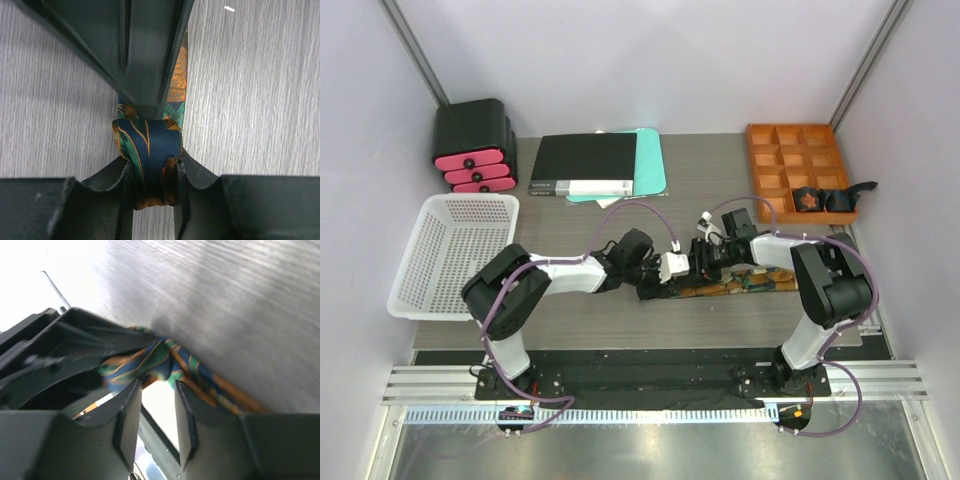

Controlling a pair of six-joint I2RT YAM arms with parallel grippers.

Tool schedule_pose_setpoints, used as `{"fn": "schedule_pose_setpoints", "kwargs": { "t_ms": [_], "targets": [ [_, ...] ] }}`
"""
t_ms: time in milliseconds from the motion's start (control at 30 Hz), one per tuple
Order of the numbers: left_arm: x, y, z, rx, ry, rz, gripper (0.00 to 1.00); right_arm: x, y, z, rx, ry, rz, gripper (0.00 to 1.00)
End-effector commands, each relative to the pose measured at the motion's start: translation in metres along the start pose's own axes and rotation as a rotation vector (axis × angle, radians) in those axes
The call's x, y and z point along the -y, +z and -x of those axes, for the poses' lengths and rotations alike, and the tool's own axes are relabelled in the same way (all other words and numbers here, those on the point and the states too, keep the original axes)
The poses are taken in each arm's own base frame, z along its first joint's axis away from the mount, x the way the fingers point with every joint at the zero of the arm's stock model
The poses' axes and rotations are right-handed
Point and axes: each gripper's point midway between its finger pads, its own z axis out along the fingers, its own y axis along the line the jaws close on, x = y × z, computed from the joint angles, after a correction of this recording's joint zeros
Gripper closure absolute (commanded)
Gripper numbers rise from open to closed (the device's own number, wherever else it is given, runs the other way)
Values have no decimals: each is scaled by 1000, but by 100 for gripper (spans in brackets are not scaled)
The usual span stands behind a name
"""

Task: Roll the ties
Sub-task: Roll the tie at the center of the board.

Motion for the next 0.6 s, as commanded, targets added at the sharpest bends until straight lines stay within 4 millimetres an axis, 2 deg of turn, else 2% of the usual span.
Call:
{"fn": "schedule_pose_setpoints", "kwargs": {
  "t_ms": [0, 167, 333, 467, 500, 533, 567],
  "targets": [
    [10, -9, -51, -217, -49, -2, 88, -23, -21, 3, 37, -53, 18, 57],
    [7, -6, -53, -240, -54, -3, 88, -32, -21, 4, 56, -30, 55, 52],
    [7, -5, -53, -248, -49, -12, 84, -39, 0, 1, 39, -63, 58, 52],
    [7, -6, -52, -247, -41, -12, 83, -25, 13, 7, 35, -63, 18, 55],
    [6, -6, -52, -247, -43, -10, 82, -24, 14, 6, 32, -59, 20, 60],
    [6, -6, -52, -248, -42, -9, 82, -24, 14, 7, 31, -60, 21, 82],
    [5, -6, -51, -246, -39, -7, 82, -25, 12, 5, 30, -58, 19, 90]
  ]
}}
